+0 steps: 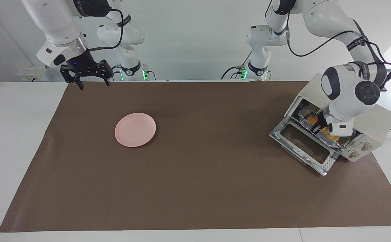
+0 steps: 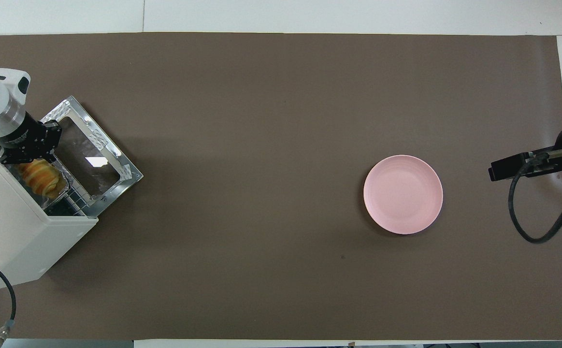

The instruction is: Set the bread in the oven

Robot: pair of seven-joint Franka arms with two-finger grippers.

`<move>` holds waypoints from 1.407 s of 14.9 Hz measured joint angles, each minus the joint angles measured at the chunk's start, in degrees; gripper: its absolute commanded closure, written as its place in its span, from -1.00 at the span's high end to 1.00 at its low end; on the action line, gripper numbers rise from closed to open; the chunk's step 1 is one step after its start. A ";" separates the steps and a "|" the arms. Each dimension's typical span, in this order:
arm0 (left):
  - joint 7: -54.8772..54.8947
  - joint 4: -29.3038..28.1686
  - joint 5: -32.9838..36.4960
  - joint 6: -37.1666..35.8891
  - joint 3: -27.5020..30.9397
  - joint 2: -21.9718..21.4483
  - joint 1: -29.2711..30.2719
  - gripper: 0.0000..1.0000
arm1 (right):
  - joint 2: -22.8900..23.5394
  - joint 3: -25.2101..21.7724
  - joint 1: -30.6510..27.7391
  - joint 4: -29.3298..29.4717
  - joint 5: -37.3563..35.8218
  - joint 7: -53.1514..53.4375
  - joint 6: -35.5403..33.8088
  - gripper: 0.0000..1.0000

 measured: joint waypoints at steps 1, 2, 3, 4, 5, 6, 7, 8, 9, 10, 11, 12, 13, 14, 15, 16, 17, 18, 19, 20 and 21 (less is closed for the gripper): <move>0.37 -0.38 0.00 -0.01 0.00 -0.11 0.00 -1.00 | 0.00 0.00 0.00 0.00 0.00 0.00 0.00 1.00; 0.53 -0.63 0.00 -0.01 -0.02 -0.22 0.00 -1.00 | 0.00 0.00 0.00 0.00 0.00 0.00 0.00 1.00; 0.55 -0.77 0.00 -0.02 -0.07 -0.34 0.00 -1.00 | 0.00 0.00 0.00 0.00 0.00 0.00 0.00 1.00; 0.55 -0.88 0.00 -0.12 -0.14 -0.47 -0.02 -1.00 | 0.00 0.00 0.00 0.00 0.00 0.00 0.00 1.00; 0.55 -0.99 0.00 -0.49 -0.21 -0.65 -0.04 -1.00 | 0.00 0.00 0.00 0.00 0.00 0.00 0.00 1.00; 0.55 -1.03 0.00 -0.95 -0.28 -0.80 -0.07 -1.00 | 0.00 0.00 0.00 0.00 0.00 0.00 0.00 1.00; 0.48 -1.09 0.00 -1.17 -0.33 -0.91 -0.09 -1.00 | 0.00 0.00 0.00 0.00 0.00 0.00 0.00 1.00; 0.24 -1.14 0.00 -1.28 -0.35 -0.97 -0.10 -1.00 | 0.00 0.00 0.00 0.00 0.00 0.00 0.00 1.00; -0.23 -1.21 0.00 -1.33 -0.37 -0.98 -0.12 -1.00 | 0.00 0.00 0.00 0.00 0.00 0.00 0.00 1.00; -0.64 -1.27 0.00 -1.36 -0.40 -0.98 -0.13 -1.00 | 0.00 0.00 0.00 0.00 0.00 0.00 0.00 1.00; -0.93 -1.31 0.00 -1.38 -0.43 -0.99 -0.14 -1.00 | 0.00 0.00 0.00 0.00 0.00 0.00 0.00 1.00; -1.16 -1.32 0.00 -1.39 -0.45 -1.02 -0.14 -1.00 | 0.00 0.00 0.00 0.00 0.00 0.00 0.00 1.00; -1.26 -1.33 0.00 -1.41 -0.45 -1.05 -0.14 -0.89 | 0.00 0.00 0.00 0.00 0.00 0.00 0.00 1.00; -1.25 -1.33 0.00 -1.43 -0.46 -1.08 -0.14 -0.55 | 0.00 0.00 0.00 0.00 0.00 0.00 0.00 1.00; -1.25 -1.33 0.00 -1.47 -0.46 -1.12 -0.14 0.14 | 0.00 0.00 0.00 0.00 0.00 0.00 0.00 1.00; -1.25 -1.33 0.00 -1.48 -0.46 -1.17 -0.14 0.85 | 0.00 0.00 0.00 0.00 0.00 0.00 0.00 1.00; -1.24 -1.33 0.00 -1.48 -0.46 -1.28 -0.14 0.96 | 0.00 0.00 0.00 0.00 0.00 0.00 0.00 1.00; -1.22 -1.32 0.00 -1.48 -0.45 -1.43 -0.14 1.00 | 0.00 0.00 0.00 0.00 0.00 0.00 0.00 1.00; -1.22 -1.27 0.00 -1.44 -0.45 -1.60 -0.14 1.00 | 0.00 0.00 0.00 0.00 0.00 0.00 0.00 1.00; -1.21 -1.11 0.00 -1.42 -0.45 -1.75 -0.14 1.00 | 0.00 0.00 0.00 0.00 0.00 0.00 0.00 1.00; -1.21 -0.88 -0.01 -1.35 -0.47 -1.88 -0.14 1.00 | 0.00 0.00 0.00 0.00 0.00 0.00 0.00 1.00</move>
